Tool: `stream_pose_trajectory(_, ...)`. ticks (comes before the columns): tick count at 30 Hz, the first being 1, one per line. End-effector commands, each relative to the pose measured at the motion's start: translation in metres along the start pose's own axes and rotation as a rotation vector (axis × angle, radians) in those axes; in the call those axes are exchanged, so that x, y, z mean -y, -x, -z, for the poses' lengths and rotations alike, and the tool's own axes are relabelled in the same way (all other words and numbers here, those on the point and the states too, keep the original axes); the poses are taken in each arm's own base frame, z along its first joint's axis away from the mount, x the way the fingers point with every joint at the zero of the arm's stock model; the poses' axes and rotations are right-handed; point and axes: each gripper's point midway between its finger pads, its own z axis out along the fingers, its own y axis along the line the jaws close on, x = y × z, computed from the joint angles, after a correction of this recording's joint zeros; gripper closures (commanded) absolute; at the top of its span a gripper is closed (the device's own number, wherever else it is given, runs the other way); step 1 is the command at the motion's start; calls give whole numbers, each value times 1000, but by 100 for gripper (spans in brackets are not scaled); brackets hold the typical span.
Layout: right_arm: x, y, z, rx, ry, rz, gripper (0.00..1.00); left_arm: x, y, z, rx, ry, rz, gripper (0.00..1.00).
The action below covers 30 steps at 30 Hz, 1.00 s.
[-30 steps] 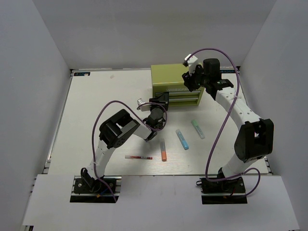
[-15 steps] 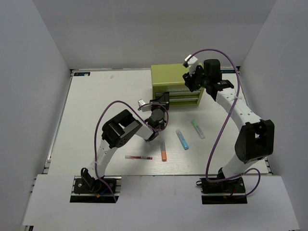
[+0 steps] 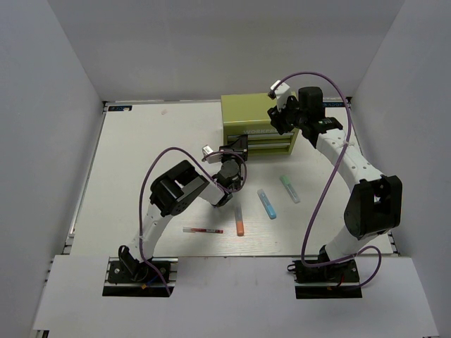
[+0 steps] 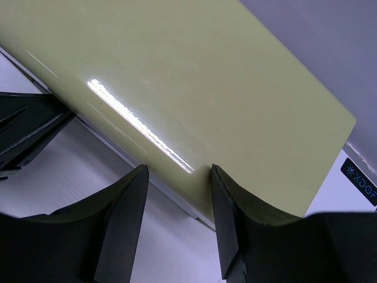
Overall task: Sort the stationery into containers
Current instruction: Open the drawer in the storage box.
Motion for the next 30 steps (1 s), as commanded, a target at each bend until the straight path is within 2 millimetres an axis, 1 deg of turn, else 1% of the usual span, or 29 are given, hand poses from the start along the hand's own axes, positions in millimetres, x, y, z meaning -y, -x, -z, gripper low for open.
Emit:
stream_pose_trajectory(1, -10, -16, 6, -66, 36, -20, 48, -12, -1, -2, -12, 23, -58, 100)
stream_pose_trajectory(3, -13, -18, 5, -76, 50, -21, 48, -15, 1, -1, -13, 29, -65, 100)
stream_pose_trajectory(6, -14, -18, 4, -80, 56, -23, 48, -13, -1, -1, -21, 22, -68, 100)
stream_pose_trajectory(7, -13, -19, 5, -81, 54, -24, 48, -16, 0, 1, -22, 28, -74, 100)
stream_pose_trajectory(9, -14, -19, 4, -81, 58, -21, 48, -16, -6, 5, -40, 27, -73, 100)
stream_pose_trajectory(10, -14, -21, 4, -86, 57, -21, 48, -20, -4, 6, -41, 34, -80, 100)
stream_pose_trajectory(12, -14, -21, 5, -85, 55, -19, 48, -19, -3, 8, -42, 35, -81, 100)
stream_pose_trajectory(13, -14, -22, 4, -88, 55, -20, 48, -18, -7, 11, -52, 35, -80, 100)
stream_pose_trajectory(14, -14, -21, 4, -87, 58, -19, 48, -18, -7, 11, -52, 35, -80, 100)
stream_pose_trajectory(16, -14, -23, 3, -91, 57, -17, 48, -23, -6, 13, -54, 48, -93, 100)
stream_pose_trajectory(18, -14, -22, 4, -91, 57, -17, 46, -23, -6, 13, -54, 48, -93, 100)
stream_pose_trajectory(19, -14, -22, 4, -89, 54, -16, 46, -23, -10, 16, -63, 47, -92, 100)
stream_pose_trajectory(20, -14, -23, 3, -93, 56, -17, 45, -23, -11, 16, -63, 47, -92, 100)
stream_pose_trajectory(24, -13, -24, 3, -96, 53, -18, 45, -23, -11, 16, -63, 47, -92, 100)
stream_pose_trajectory(25, -14, -24, 2, -95, 57, -19, 45, -28, -9, 18, -65, 60, -105, 100)
stream_pose_trajectory(26, -13, -25, 3, -98, 54, -19, 45, -28, -9, 18, -65, 60, -105, 100)
stream_pose_trajectory(27, -14, -24, 2, -97, 55, -20, 45, -23, -13, 21, -73, 53, -98, 100)
stream_pose_trajectory(30, -14, -25, 3, -98, 54, -18, 45, -25, -13, 21, -75, 60, -104, 100)
